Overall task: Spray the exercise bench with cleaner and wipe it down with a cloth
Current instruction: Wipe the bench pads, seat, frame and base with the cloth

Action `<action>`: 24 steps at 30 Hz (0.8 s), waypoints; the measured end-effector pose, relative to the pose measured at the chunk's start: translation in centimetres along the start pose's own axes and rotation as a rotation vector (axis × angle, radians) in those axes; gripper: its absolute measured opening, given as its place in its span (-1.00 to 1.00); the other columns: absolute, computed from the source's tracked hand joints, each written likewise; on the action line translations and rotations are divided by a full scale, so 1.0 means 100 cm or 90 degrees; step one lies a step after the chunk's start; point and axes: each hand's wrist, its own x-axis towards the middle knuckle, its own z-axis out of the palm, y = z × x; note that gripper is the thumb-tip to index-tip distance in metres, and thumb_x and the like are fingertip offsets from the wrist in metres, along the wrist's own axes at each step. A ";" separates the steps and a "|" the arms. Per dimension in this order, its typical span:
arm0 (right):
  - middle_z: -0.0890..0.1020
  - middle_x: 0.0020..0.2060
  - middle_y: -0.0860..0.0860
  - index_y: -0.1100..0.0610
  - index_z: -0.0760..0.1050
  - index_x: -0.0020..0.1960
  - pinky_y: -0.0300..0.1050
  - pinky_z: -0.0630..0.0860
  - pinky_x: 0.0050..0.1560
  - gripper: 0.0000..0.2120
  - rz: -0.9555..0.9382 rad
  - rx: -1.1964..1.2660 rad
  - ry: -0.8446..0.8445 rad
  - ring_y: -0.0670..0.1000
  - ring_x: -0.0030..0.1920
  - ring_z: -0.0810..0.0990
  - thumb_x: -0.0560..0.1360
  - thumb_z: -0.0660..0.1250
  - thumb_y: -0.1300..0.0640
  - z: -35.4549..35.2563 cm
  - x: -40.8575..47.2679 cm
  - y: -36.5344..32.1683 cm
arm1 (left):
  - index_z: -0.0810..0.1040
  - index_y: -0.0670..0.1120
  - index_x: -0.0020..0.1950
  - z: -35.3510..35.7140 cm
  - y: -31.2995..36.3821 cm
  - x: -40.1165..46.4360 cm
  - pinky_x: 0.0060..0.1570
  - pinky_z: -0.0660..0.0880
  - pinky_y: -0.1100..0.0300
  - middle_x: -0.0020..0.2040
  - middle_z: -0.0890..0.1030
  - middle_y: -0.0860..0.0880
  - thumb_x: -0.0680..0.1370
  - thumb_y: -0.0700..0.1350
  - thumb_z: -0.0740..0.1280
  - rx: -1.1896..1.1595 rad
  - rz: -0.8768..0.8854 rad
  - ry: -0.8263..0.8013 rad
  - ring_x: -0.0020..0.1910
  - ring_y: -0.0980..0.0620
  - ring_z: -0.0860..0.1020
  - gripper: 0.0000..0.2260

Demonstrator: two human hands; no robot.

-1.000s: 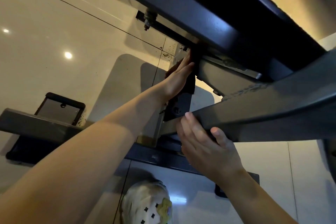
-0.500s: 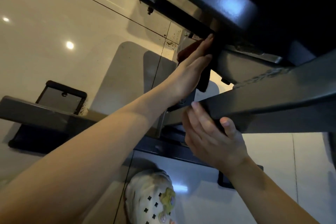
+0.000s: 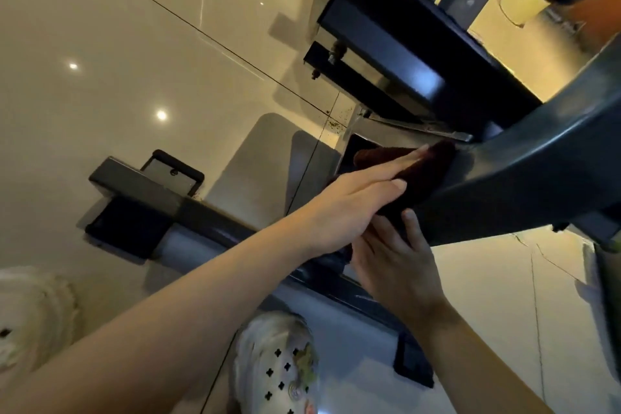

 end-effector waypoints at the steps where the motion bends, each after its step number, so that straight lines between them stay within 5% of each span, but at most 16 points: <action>1: 0.59 0.26 0.06 0.16 0.54 0.24 0.13 -0.19 0.54 -0.61 -0.014 0.015 -0.015 0.05 0.38 0.33 0.45 0.26 0.08 -0.003 -0.002 0.000 | 0.37 0.11 0.40 -0.001 -0.001 -0.004 0.30 0.32 0.36 0.20 0.53 0.15 0.67 -0.12 0.09 -0.013 0.001 0.006 0.26 0.23 0.45 -0.69; 5: 0.56 0.29 0.12 0.16 0.58 0.21 0.28 -0.13 0.52 -0.63 -0.050 0.130 -0.033 0.10 0.43 0.31 0.45 0.26 0.11 -0.012 -0.015 -0.015 | 0.47 0.08 0.29 -0.013 -0.025 -0.033 0.30 0.38 0.08 0.23 0.59 -0.04 0.57 0.03 0.13 -0.194 -0.003 0.140 0.26 0.03 0.52 -0.68; 8: 0.59 0.23 0.15 0.19 0.61 0.16 0.27 -0.01 0.50 -0.67 0.000 0.228 -0.005 0.12 0.39 0.36 0.49 0.20 0.14 -0.011 -0.023 -0.027 | 0.49 0.01 0.27 -0.026 -0.045 -0.063 0.13 0.50 0.09 0.16 0.64 -0.04 0.56 0.05 0.11 -0.385 -0.021 0.261 0.16 -0.01 0.60 -0.65; 12: 0.59 0.21 0.18 0.20 0.53 0.16 0.24 0.09 0.49 -0.72 0.066 0.298 0.029 0.14 0.36 0.40 0.50 0.21 0.16 -0.005 -0.027 -0.033 | 0.49 -0.10 0.24 -0.035 -0.069 -0.098 -0.03 0.56 0.10 0.05 0.63 -0.08 0.60 0.10 0.05 -0.450 -0.011 0.342 0.08 -0.09 0.59 -0.59; 15: 0.60 0.20 0.18 0.20 0.56 0.16 0.17 0.10 0.50 -0.72 0.108 0.344 0.021 0.14 0.35 0.42 0.52 0.20 0.17 -0.001 -0.029 -0.034 | 0.53 -0.03 0.25 -0.028 -0.074 -0.114 -0.04 0.59 0.06 0.10 0.63 -0.08 0.40 0.25 0.40 -0.448 0.005 0.398 0.12 -0.12 0.61 -0.47; 17: 0.60 0.19 0.17 0.21 0.59 0.15 0.16 0.12 0.50 -0.71 0.131 0.364 0.014 0.14 0.34 0.44 0.53 0.20 0.17 0.001 -0.031 -0.037 | 0.59 0.05 0.13 -0.020 -0.075 -0.119 -0.10 0.61 0.09 0.02 0.68 0.02 0.30 0.10 0.54 -0.353 0.015 0.502 0.08 -0.05 0.64 -0.56; 20: 0.62 0.16 0.17 0.22 0.61 0.13 0.15 0.17 0.49 -0.72 0.172 0.409 0.013 0.15 0.31 0.49 0.54 0.20 0.16 0.001 -0.036 -0.043 | 0.54 0.18 0.07 -0.007 -0.078 -0.110 -0.08 0.60 0.24 -0.09 0.66 0.22 0.50 -0.03 0.30 -0.089 0.040 0.559 0.01 0.21 0.62 -0.82; 22: 0.63 0.14 0.17 0.23 0.60 0.13 0.16 0.24 0.45 -0.72 0.216 0.447 0.011 0.15 0.29 0.51 0.55 0.20 0.16 0.002 -0.044 -0.045 | 0.47 0.19 0.25 0.001 -0.097 -0.092 0.20 0.46 0.30 0.11 0.59 0.27 0.61 -0.02 0.21 0.208 0.038 0.391 0.19 0.34 0.49 -0.76; 24: 0.62 0.15 0.14 0.22 0.59 0.15 0.15 0.26 0.43 -0.71 0.278 0.484 -0.012 0.13 0.28 0.51 0.56 0.19 0.14 0.000 -0.056 -0.048 | 0.47 0.04 0.37 0.008 -0.132 -0.079 0.43 0.22 0.16 0.34 0.51 0.08 0.59 0.01 0.16 0.543 0.004 0.173 0.38 0.21 0.38 -0.64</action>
